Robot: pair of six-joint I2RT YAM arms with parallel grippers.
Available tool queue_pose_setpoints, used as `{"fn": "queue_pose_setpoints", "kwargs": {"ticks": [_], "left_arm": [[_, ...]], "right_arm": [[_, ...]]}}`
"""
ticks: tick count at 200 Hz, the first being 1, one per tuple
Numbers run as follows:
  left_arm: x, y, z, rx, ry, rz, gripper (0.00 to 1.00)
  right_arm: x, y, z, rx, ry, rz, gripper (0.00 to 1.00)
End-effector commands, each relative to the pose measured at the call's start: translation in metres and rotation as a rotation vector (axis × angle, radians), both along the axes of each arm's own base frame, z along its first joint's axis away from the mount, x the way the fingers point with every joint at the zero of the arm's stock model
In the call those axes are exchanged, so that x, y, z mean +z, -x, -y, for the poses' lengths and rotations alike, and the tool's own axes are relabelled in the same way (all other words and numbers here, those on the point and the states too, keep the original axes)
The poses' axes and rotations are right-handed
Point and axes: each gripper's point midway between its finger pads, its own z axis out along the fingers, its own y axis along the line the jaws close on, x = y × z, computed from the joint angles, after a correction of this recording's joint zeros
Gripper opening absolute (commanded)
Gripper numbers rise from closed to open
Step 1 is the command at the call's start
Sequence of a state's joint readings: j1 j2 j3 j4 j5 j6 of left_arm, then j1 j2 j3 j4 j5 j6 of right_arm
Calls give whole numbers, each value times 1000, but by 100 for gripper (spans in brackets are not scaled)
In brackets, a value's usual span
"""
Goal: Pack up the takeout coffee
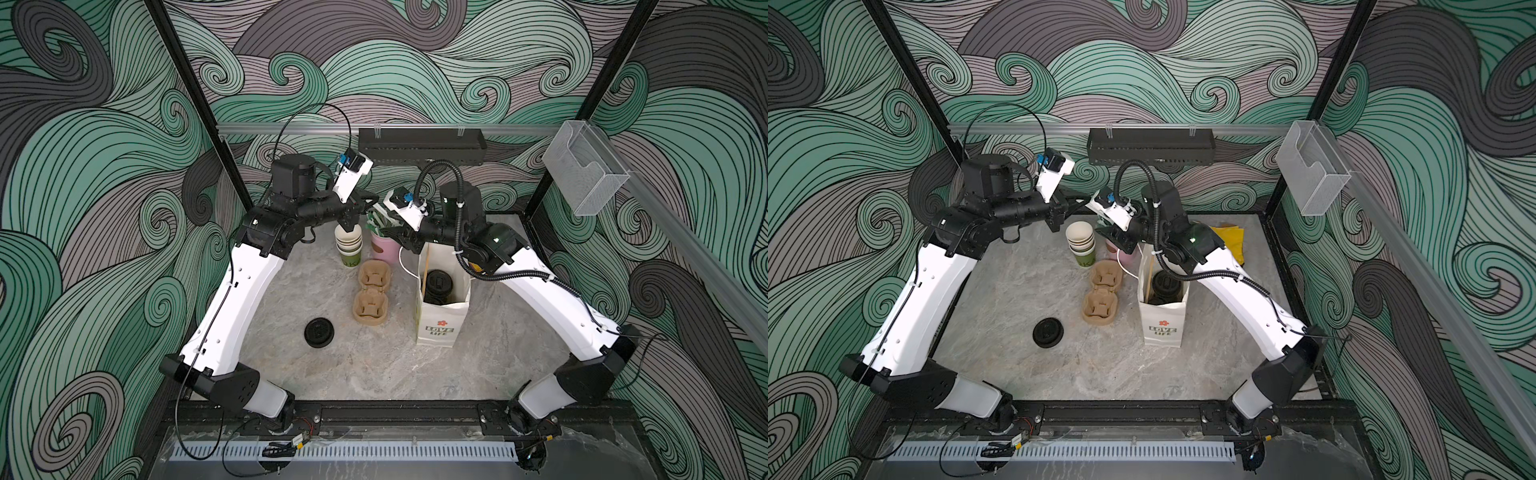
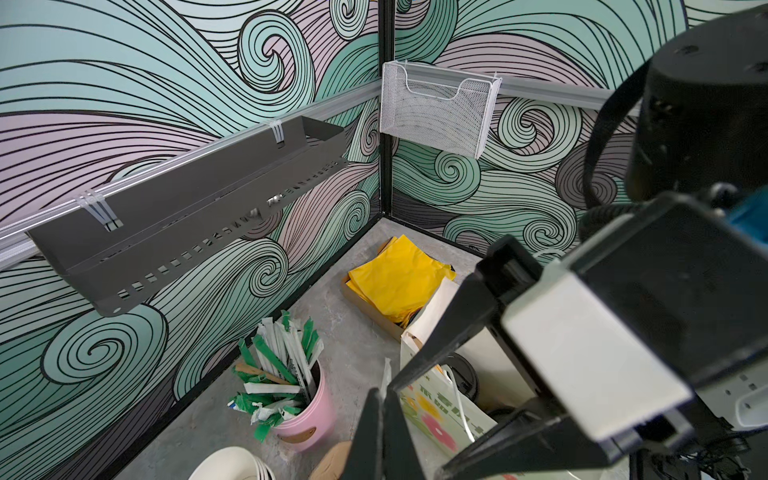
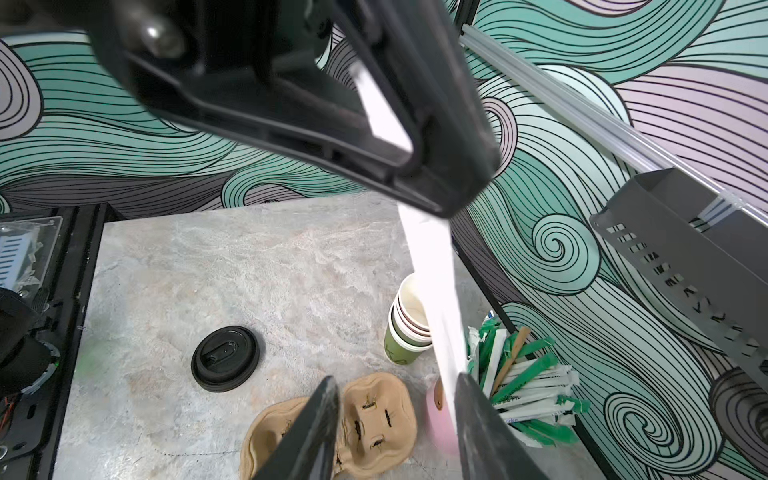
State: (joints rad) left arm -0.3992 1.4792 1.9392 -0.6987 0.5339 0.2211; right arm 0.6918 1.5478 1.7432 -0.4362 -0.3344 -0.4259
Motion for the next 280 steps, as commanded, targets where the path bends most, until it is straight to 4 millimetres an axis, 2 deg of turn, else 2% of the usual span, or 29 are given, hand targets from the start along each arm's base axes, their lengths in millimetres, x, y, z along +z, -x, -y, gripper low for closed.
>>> {"fn": "queue_pose_setpoints", "kwargs": {"ticks": [1,19,46,62,82,108,137,159,169,171,175,213,236,245,261,268,280], "left_arm": [[2,18,3,-64,-1,7,0],[-2,22,5,-85,-1,-5,0],[-6,19,3,-66,-23,-6,0],[-5,20,2,-66,-19,0,0],[-4,24,5,-88,-2,3,0],[-6,22,7,-96,10,0,0],[1,24,6,-93,24,10,0],[2,24,7,-93,30,7,0],[1,23,7,-94,30,4,0],[9,31,4,-93,38,24,0],[11,33,3,-95,41,32,0],[18,35,2,-92,58,49,0],[18,35,2,-91,61,47,0],[18,36,2,-92,63,46,0],[18,35,2,-87,62,46,0],[18,35,2,-88,64,47,0],[18,35,3,-92,70,43,0]], "right_arm": [[25,-1,-7,9,-43,93,49],[29,-6,-14,-5,-54,120,48],[36,-5,-7,-32,-76,147,48],[32,-3,-3,-41,-64,162,50],[28,-5,-10,-17,-56,153,49],[31,-12,-23,-4,-76,156,41],[38,-13,-32,17,-94,172,29],[31,-11,-33,27,-77,154,21],[29,-11,-32,26,-71,150,20],[29,-10,-32,26,-72,151,20],[29,-10,-31,25,-71,150,20],[29,-8,-29,17,-72,147,11],[33,-6,-28,19,-89,141,9],[34,-4,-27,23,-94,135,13],[33,0,-24,21,-101,120,44],[32,3,-23,26,-103,118,49],[28,6,-21,34,-104,117,51]]}}
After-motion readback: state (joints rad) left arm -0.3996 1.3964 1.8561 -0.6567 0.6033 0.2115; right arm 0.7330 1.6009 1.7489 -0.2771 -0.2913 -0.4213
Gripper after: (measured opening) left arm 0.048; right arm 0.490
